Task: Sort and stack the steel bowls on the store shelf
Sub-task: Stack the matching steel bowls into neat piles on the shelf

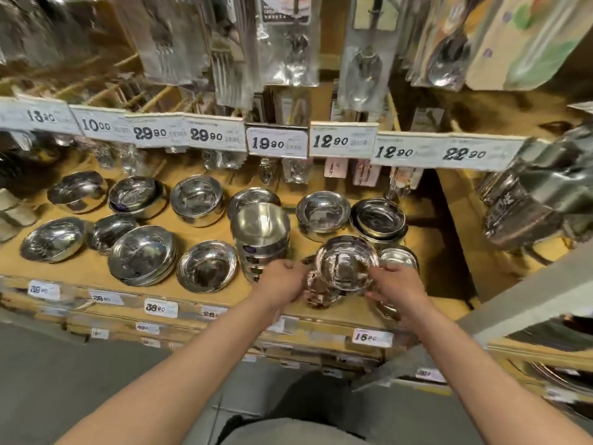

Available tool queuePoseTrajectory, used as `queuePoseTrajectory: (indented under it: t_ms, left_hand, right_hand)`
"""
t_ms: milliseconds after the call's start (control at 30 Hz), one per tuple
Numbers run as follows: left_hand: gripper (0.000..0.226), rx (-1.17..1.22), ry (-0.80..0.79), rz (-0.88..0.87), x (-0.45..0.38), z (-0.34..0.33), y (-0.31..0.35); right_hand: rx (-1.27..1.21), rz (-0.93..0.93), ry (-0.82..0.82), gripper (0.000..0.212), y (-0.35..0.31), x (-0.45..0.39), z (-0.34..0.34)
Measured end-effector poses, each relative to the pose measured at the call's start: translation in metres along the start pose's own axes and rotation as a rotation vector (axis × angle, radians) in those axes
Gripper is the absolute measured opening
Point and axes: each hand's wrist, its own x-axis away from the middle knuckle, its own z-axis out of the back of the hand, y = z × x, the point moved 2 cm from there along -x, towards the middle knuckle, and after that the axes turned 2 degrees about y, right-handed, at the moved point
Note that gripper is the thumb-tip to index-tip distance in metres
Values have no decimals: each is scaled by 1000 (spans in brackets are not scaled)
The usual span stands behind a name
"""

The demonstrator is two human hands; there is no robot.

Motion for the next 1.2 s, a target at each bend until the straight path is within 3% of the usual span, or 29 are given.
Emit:
queuePoseTrajectory:
  t_ms: [400, 500, 567, 733, 833, 933, 1200]
  left_hand:
    - [7, 42, 16, 87, -18, -4, -35]
    - [17, 35, -16, 70, -22, -12, -38]
    - [24, 32, 4, 58, -26, -15, -39]
    - [5, -4, 37, 65, -33, -22, -40]
    - [2, -58, 82, 48, -37, -26, -38]
    - [14, -93, 134, 36, -42, -29, -36]
    - [21, -1, 139, 48, -49, -29, -36]
  right_hand:
    - [102, 63, -134, 14, 18, -38, -32]
    - [171, 58, -146, 13, 24, -42, -32]
    - [202, 43, -143, 15, 28, -46, -30]
    - [282, 37, -106, 38, 33, -57, -20]
    - [297, 64, -61, 39, 34, -59, -19]
    - [335, 115, -24, 38, 34, -58, -20]
    - [293, 131, -20, 36, 35, -52, -20]
